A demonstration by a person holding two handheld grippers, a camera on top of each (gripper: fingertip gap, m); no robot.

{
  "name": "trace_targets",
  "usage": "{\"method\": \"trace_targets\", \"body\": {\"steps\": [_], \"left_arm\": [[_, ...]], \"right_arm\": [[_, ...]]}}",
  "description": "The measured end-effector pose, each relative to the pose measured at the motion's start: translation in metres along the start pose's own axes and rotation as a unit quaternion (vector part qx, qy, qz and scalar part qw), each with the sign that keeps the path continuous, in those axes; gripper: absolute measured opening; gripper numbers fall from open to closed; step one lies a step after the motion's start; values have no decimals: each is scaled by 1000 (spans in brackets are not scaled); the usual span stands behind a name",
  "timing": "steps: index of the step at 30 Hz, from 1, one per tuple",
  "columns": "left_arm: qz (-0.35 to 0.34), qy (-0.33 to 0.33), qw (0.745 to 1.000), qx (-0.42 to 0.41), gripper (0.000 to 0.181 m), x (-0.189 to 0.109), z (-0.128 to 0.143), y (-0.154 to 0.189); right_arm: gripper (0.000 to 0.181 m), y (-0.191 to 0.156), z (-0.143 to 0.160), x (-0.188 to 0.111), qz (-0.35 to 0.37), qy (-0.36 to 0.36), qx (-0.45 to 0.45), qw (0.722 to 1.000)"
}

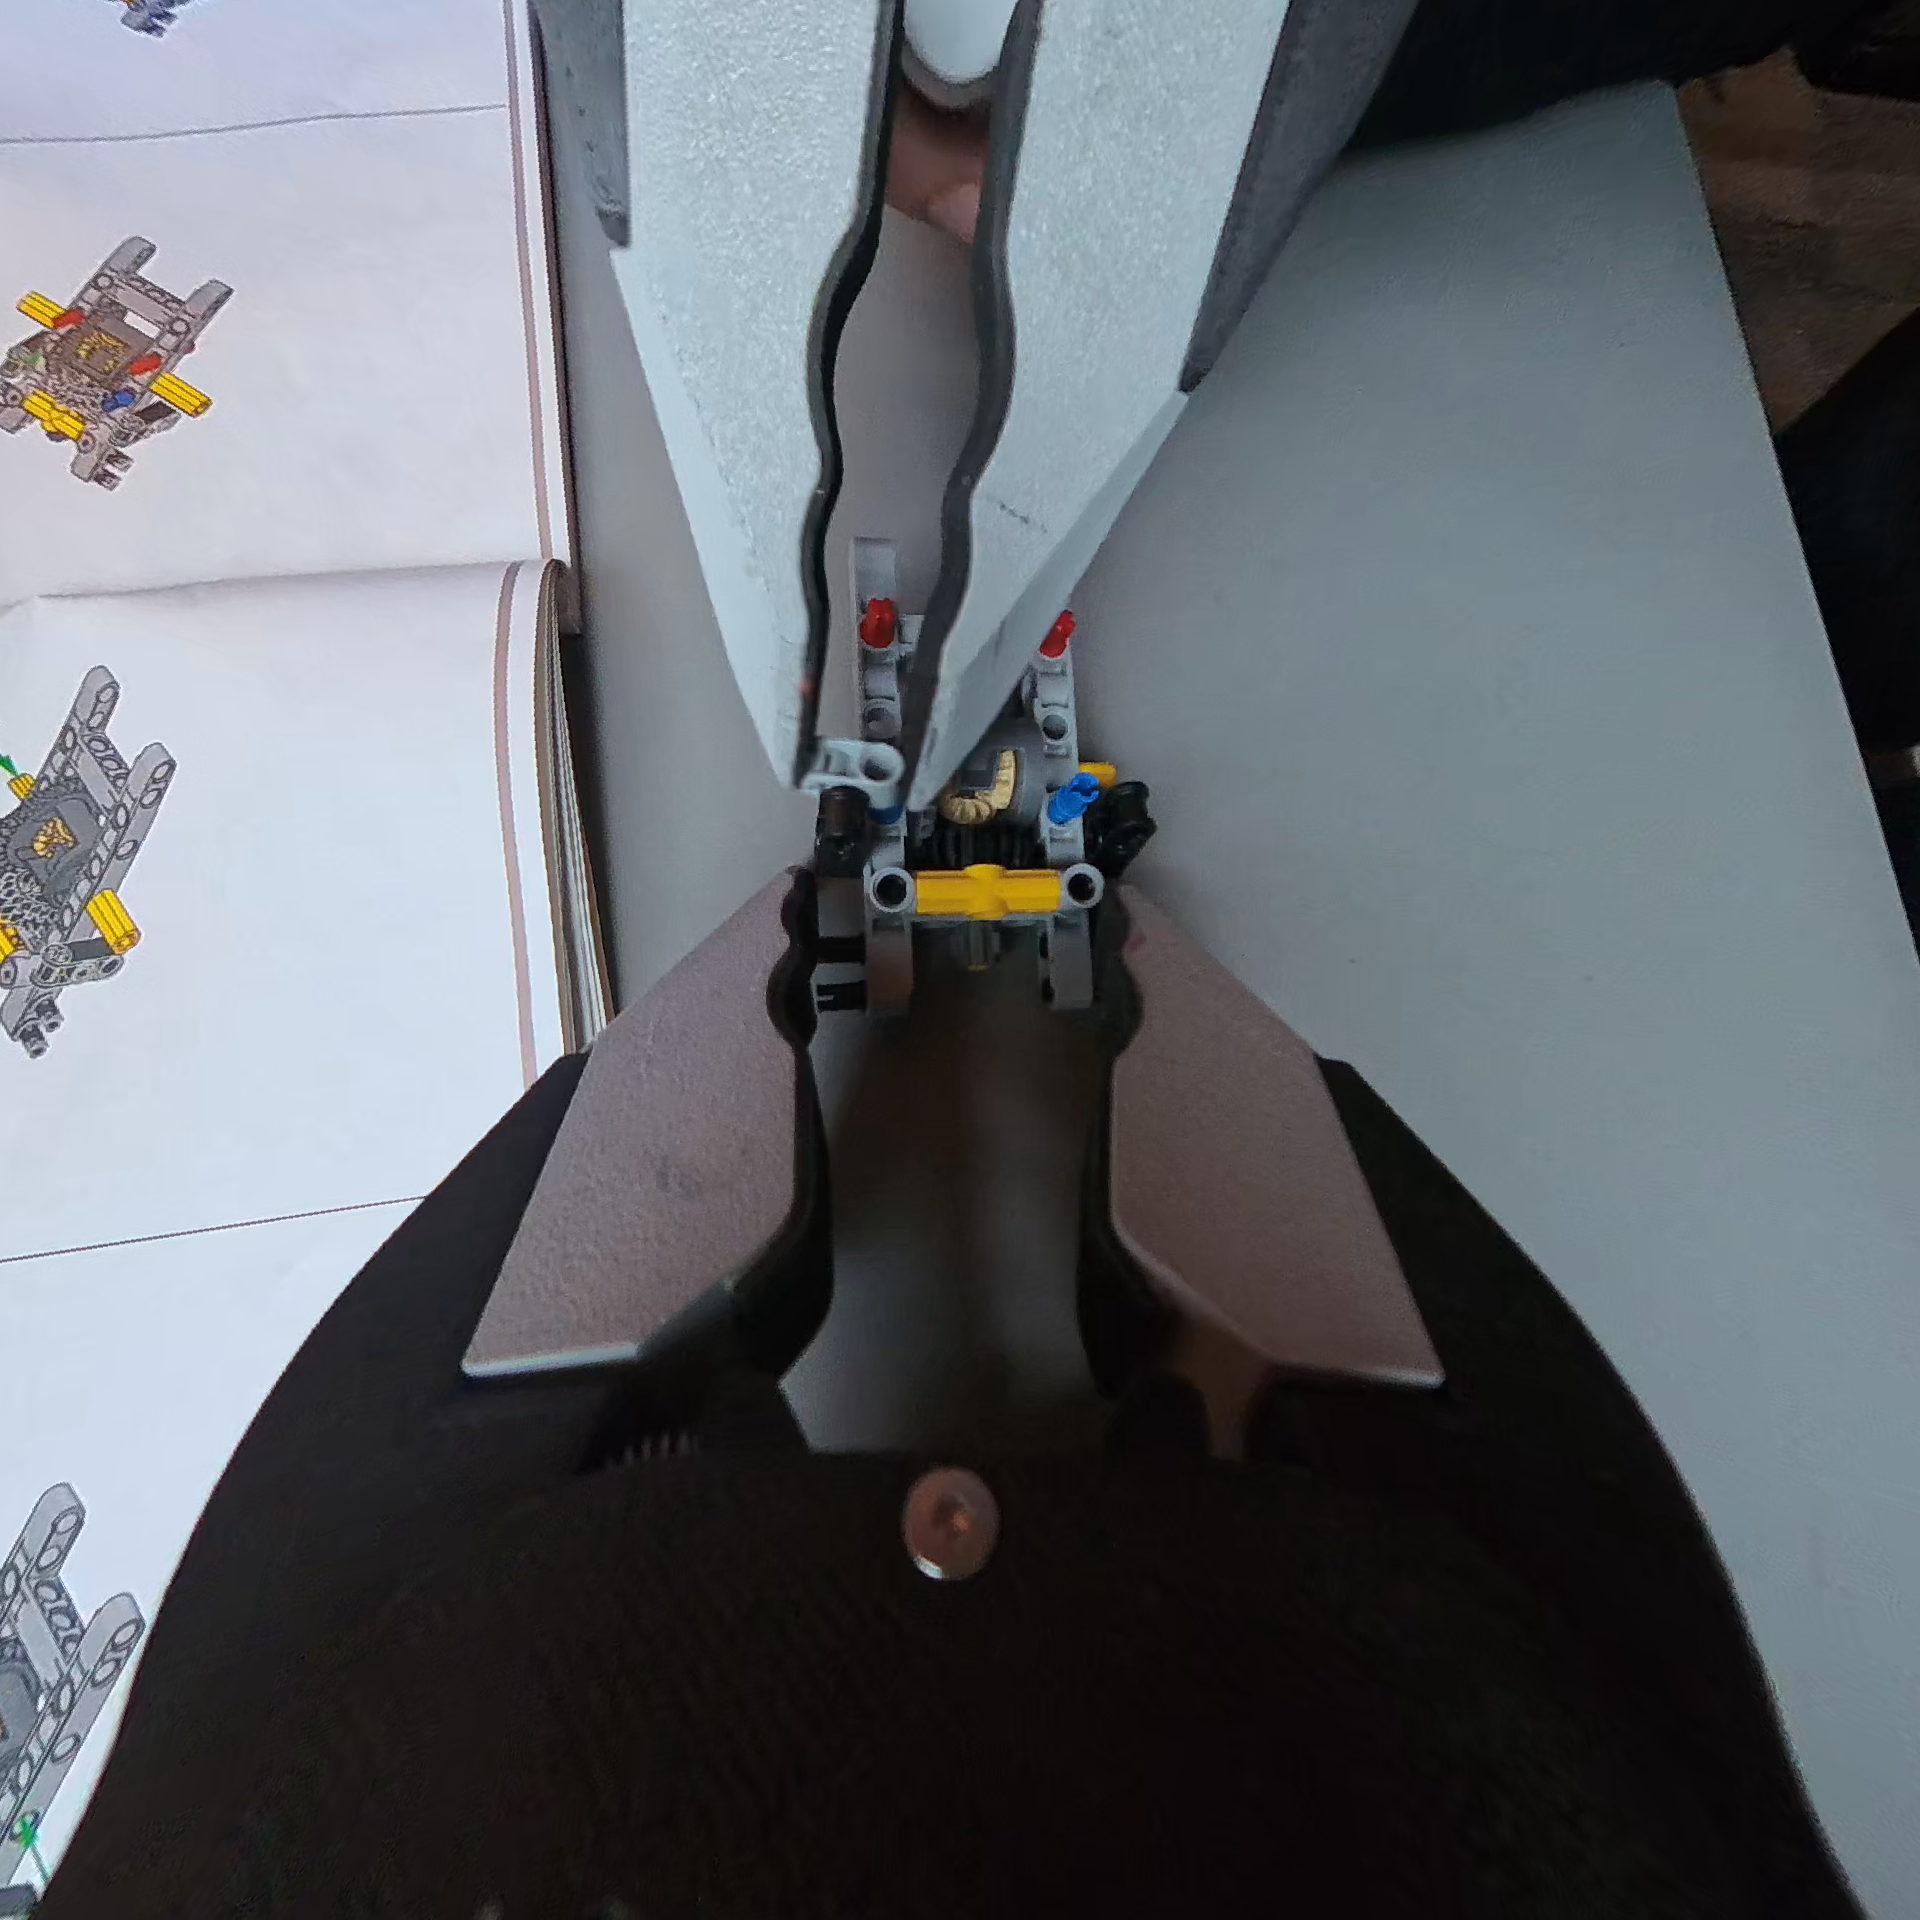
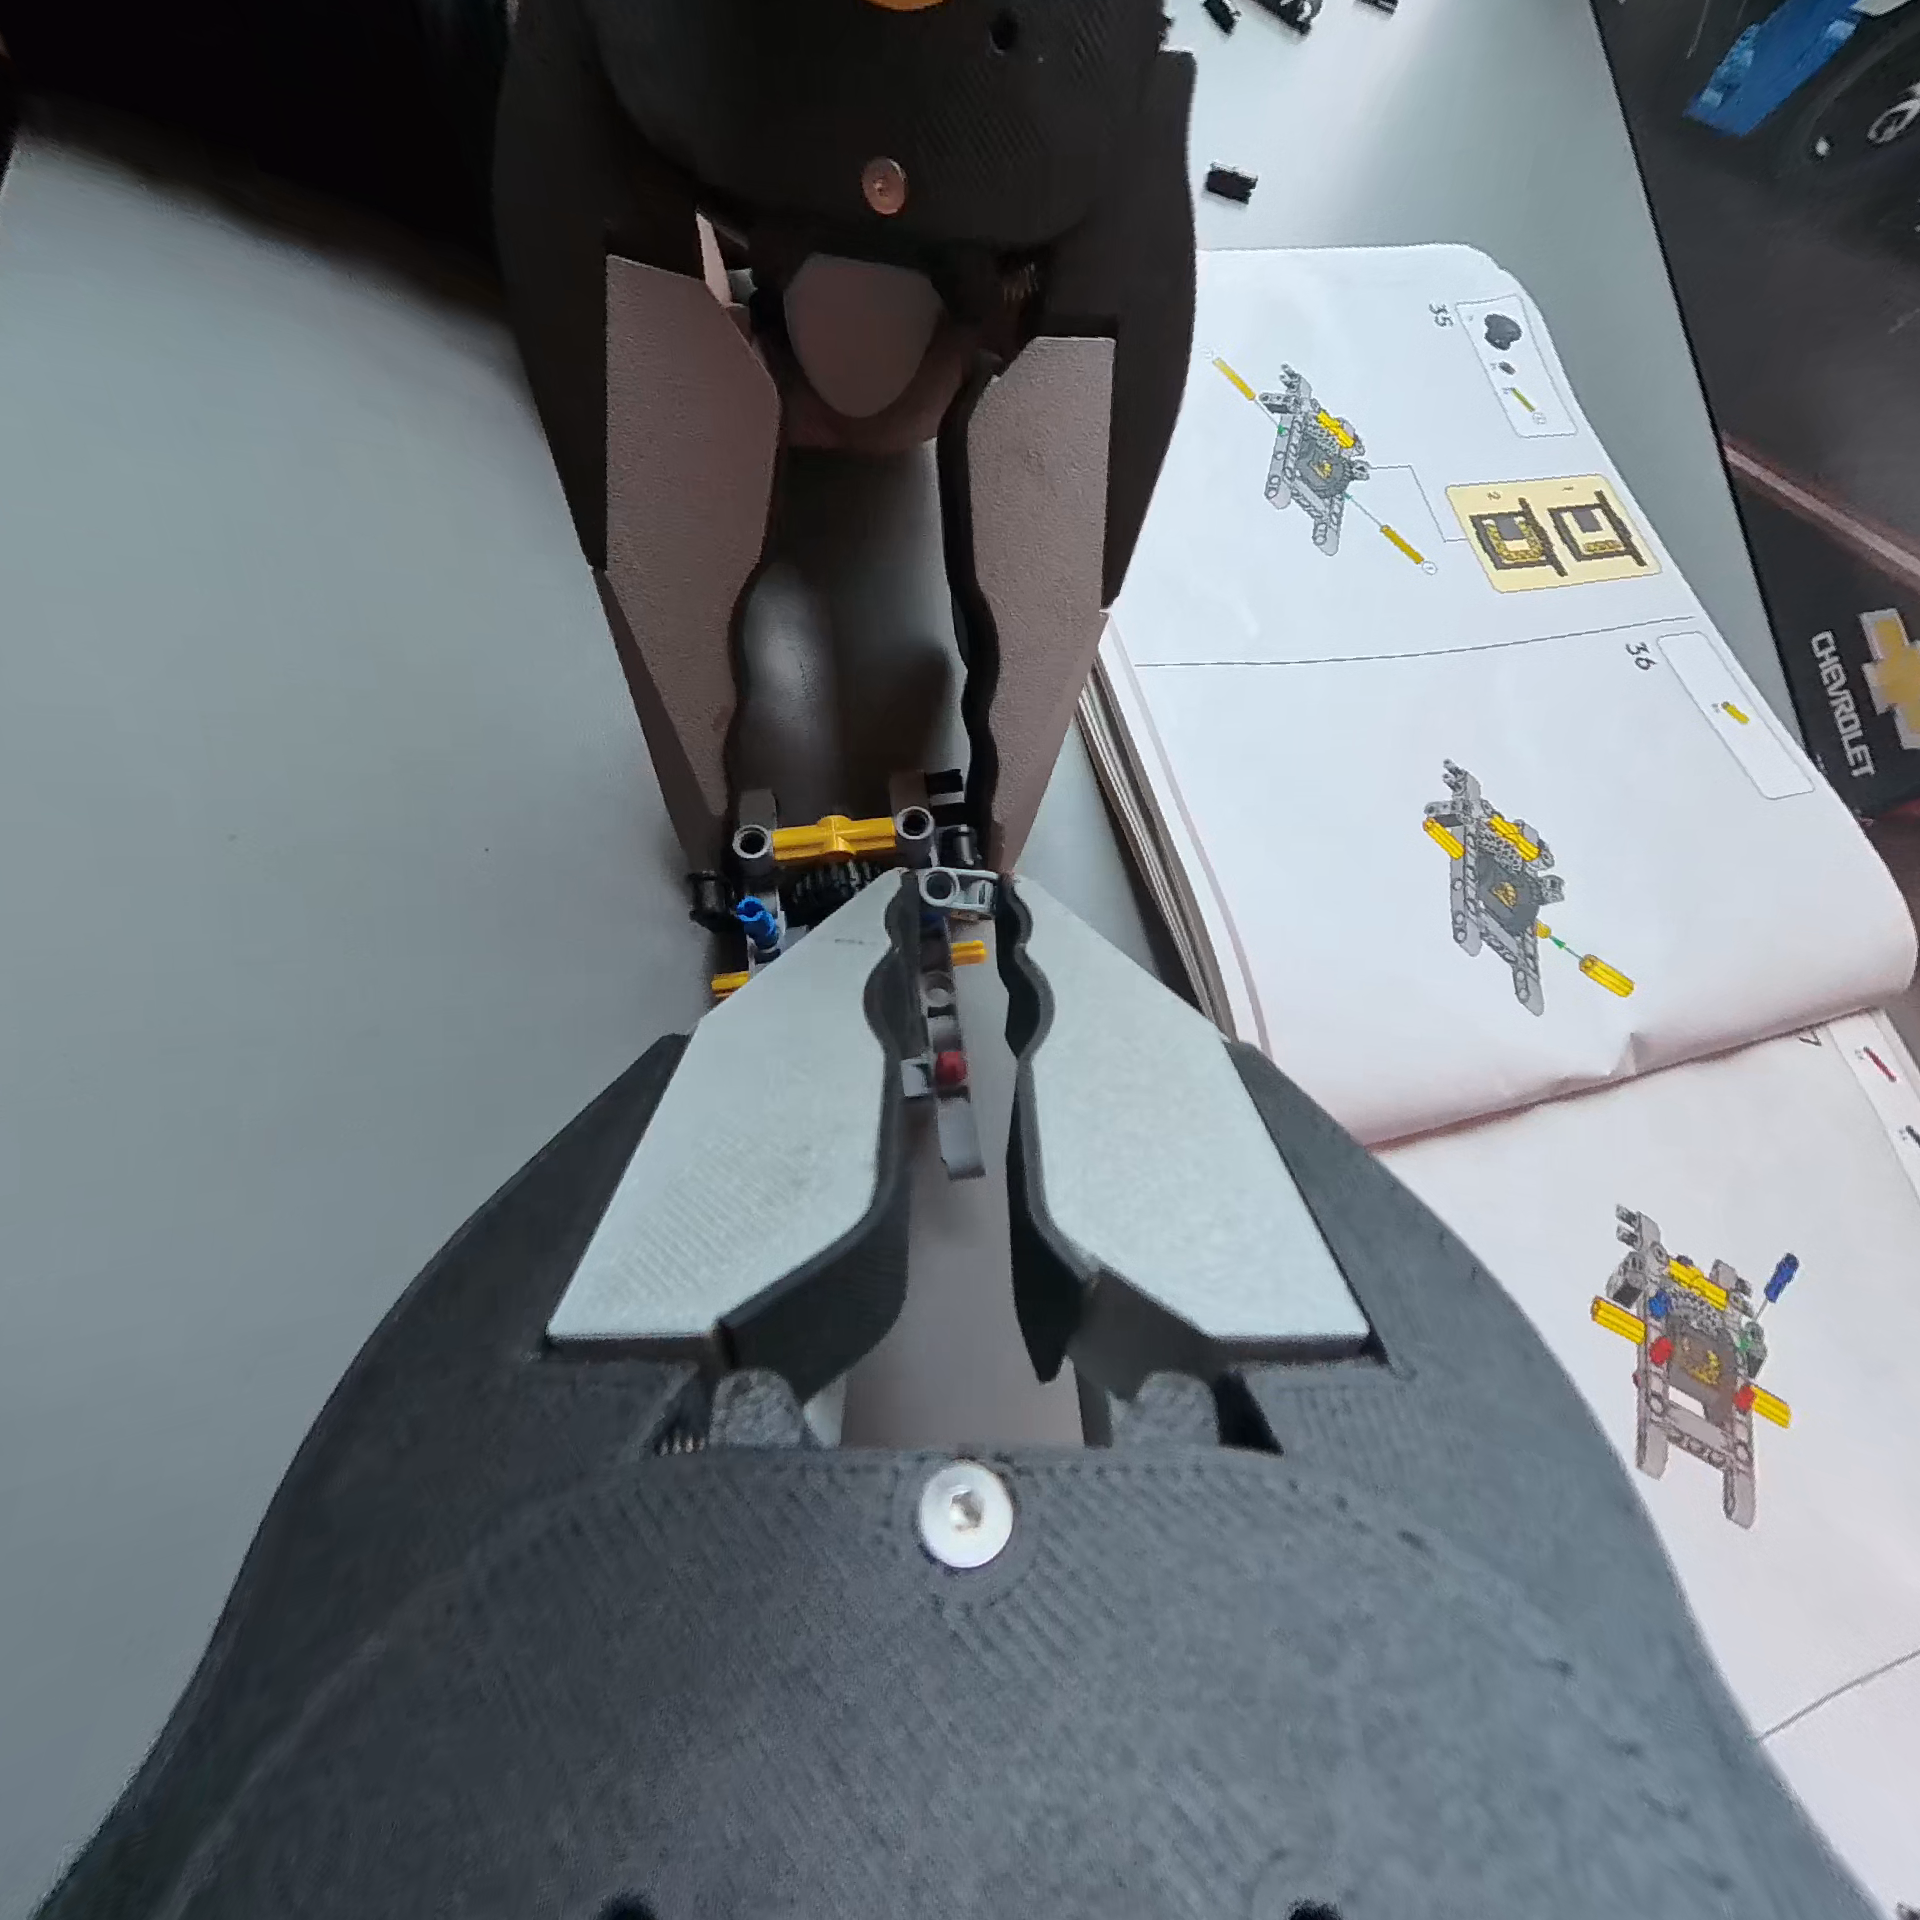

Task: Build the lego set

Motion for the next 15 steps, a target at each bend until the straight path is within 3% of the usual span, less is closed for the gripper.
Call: {"method": "trace_targets", "body": {"steps": [9,15], "left_arm": [[-3,-2,1000,8,51,0,0,1],[1,-1,1000,7,51,0,0,2]], "right_arm": [[12,-3,-1,2,23,-19,-61,998],[12,-3,-2,2,-3,-53,-101,994]]}}
Point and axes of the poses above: each gripper's, where its closed fingertips meet, x out along the fingers, z out of its underside, y = z × x across the jaws, the point moved 2 cm from there along -x, back along the fingers, and after that the axes turned 15 degrees about -y, right-handed, at the moved point
